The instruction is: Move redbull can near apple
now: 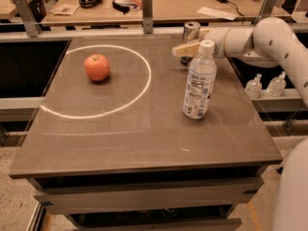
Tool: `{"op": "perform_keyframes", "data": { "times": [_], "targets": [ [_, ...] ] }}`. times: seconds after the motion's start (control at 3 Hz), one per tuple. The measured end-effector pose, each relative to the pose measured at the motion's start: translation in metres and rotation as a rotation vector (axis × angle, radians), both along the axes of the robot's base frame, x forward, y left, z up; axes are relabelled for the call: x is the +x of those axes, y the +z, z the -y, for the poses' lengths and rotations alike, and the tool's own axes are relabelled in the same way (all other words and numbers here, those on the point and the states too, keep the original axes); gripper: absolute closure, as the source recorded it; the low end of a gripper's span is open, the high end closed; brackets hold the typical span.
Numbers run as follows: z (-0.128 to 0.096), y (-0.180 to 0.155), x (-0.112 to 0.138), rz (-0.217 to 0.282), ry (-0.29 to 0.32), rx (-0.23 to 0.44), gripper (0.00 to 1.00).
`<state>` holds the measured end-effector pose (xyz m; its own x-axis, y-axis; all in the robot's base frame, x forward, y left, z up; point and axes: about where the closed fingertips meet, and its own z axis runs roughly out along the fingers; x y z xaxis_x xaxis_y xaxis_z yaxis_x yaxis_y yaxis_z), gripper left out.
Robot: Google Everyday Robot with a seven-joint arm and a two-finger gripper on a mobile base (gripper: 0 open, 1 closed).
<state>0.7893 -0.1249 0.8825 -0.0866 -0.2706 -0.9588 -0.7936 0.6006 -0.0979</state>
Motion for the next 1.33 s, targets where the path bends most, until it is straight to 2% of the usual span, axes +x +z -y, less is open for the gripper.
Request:
{"op": "perform_keyframes", "data": {
  "times": [0.33,0.67,1.0,1.33],
  "targets": [
    [-0.001,0.001,0.001,0.005,0.024,-0.003,0.49],
    [0.004,0.005,-0.009,-0.007,0.053,-0.016,0.72],
    [0.019,0.017,-0.027,-0.013,0.077,-0.020,0.95],
    [0.041,0.034,-0.050,-0.016,0.085,-0.027,1.00]
  ]
}}
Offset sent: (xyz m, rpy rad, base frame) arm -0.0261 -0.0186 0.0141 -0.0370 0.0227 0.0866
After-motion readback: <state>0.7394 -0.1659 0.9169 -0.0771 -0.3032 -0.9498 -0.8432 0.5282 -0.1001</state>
